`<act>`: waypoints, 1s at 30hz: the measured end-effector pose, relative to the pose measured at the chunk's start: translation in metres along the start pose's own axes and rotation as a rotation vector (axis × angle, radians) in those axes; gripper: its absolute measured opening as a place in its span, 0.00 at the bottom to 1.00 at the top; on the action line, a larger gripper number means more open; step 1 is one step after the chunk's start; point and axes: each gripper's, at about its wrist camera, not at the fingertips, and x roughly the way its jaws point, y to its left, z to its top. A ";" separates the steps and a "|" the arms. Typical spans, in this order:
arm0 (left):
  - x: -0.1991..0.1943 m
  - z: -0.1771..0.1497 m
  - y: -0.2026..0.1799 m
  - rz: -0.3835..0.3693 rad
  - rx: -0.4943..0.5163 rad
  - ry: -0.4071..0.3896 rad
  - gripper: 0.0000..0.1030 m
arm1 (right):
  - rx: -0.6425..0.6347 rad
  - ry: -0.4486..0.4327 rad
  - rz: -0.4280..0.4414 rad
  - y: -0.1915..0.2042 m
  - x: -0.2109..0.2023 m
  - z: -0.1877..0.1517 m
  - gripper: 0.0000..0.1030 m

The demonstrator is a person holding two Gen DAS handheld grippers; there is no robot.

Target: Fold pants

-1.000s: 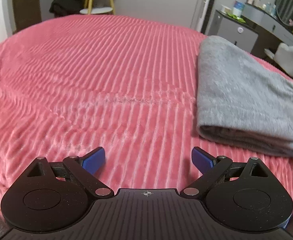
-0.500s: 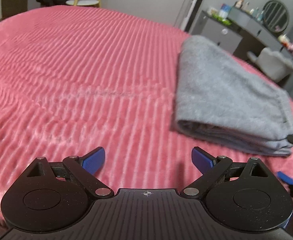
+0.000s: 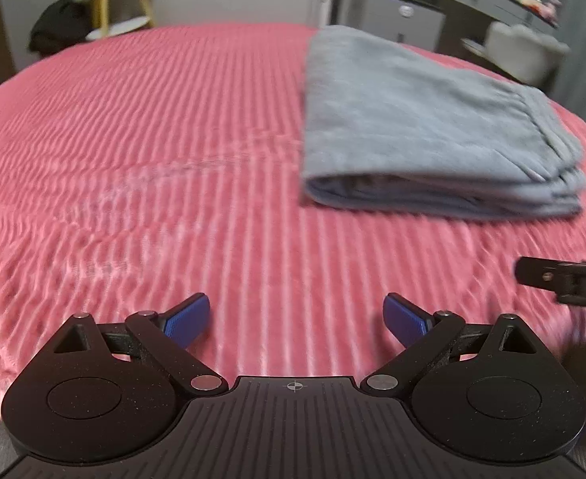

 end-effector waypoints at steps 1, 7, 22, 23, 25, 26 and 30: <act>-0.004 -0.003 -0.002 -0.005 0.014 -0.010 0.95 | -0.023 0.004 -0.014 0.005 -0.005 -0.004 0.96; -0.024 -0.006 -0.017 -0.001 0.110 -0.105 0.98 | -0.081 -0.095 -0.033 0.012 -0.040 -0.015 0.96; -0.030 -0.001 -0.028 -0.014 0.143 -0.140 0.98 | -0.063 -0.206 -0.129 0.013 -0.048 -0.011 0.96; -0.029 0.000 -0.028 -0.014 0.136 -0.134 0.98 | -0.072 -0.202 -0.132 0.014 -0.047 -0.011 0.96; -0.027 0.001 -0.027 -0.019 0.121 -0.125 0.98 | -0.086 -0.191 -0.131 0.016 -0.044 -0.011 0.96; -0.027 0.001 -0.027 -0.020 0.113 -0.123 0.98 | -0.091 -0.188 -0.132 0.017 -0.043 -0.011 0.96; -0.025 0.003 -0.023 -0.027 0.083 -0.115 0.98 | -0.109 -0.183 -0.134 0.019 -0.041 -0.012 0.96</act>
